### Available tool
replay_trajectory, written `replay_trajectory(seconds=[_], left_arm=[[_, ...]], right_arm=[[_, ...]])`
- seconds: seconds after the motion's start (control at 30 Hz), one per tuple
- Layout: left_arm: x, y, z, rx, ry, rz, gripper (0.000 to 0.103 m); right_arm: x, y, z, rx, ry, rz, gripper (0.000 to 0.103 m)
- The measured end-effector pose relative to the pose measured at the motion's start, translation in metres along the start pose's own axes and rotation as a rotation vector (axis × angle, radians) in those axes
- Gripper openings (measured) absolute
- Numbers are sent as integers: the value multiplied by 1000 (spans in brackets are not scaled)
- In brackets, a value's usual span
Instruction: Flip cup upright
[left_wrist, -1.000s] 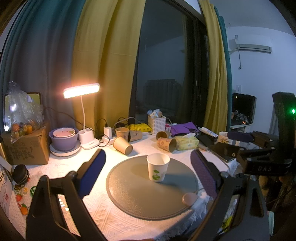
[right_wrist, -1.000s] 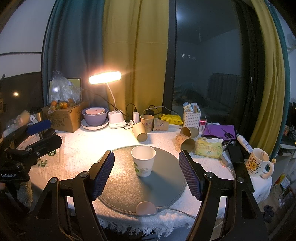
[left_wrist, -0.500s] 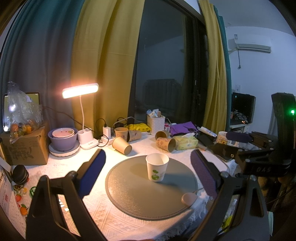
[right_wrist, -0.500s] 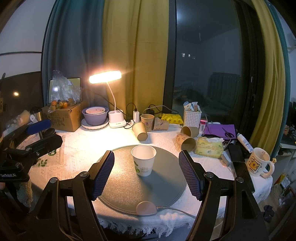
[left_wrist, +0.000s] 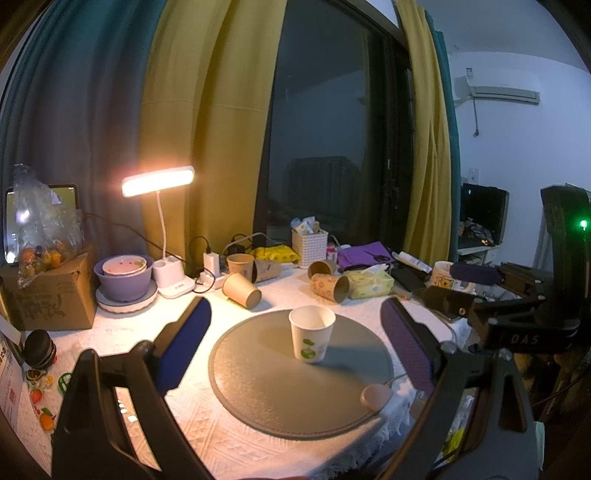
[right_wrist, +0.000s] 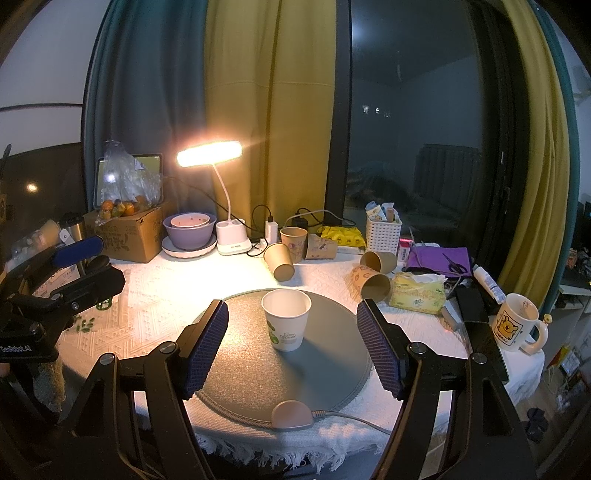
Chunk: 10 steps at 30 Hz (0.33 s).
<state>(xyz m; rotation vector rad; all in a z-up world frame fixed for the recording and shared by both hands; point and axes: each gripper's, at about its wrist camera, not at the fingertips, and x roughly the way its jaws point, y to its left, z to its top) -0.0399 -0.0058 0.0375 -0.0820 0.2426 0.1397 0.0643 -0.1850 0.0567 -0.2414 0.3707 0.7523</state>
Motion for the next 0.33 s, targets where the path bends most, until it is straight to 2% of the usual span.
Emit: replay_trajectory(seconds=[0.33], left_arm=[[-1, -9, -2, -1, -9, -30, 94]], right_arm=[[1, -1, 0, 1, 2, 0, 75]])
